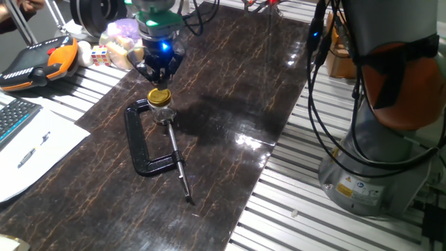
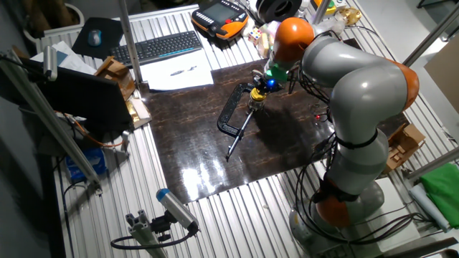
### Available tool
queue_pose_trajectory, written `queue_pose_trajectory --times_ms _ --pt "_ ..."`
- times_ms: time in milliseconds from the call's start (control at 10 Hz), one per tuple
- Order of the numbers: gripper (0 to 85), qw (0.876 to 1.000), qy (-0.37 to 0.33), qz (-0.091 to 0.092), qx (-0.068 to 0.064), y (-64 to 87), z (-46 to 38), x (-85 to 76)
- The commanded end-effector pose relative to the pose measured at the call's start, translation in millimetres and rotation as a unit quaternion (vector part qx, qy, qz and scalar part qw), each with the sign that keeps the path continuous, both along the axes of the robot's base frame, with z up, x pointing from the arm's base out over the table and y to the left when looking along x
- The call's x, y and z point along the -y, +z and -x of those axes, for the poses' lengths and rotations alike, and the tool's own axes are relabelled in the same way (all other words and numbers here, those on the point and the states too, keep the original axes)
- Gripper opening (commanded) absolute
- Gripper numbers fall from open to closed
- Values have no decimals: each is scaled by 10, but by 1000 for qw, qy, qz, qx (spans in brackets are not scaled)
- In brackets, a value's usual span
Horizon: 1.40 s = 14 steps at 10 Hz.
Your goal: Unscrew the lid from the jar
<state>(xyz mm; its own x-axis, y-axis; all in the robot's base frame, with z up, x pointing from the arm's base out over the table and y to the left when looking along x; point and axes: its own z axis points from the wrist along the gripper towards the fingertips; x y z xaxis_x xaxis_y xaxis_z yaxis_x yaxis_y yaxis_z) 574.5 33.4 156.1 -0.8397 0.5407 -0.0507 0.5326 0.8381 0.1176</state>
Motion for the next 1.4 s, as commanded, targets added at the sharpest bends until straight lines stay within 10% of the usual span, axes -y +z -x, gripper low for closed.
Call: queue_pose_trajectory --times_ms 0,900,1300 --pt "7 896 -444 1 -2 0 0 -2" --pt "7 789 -614 17 -19 24 -20 3" --pt "7 710 -703 6 -43 -14 -67 -6"
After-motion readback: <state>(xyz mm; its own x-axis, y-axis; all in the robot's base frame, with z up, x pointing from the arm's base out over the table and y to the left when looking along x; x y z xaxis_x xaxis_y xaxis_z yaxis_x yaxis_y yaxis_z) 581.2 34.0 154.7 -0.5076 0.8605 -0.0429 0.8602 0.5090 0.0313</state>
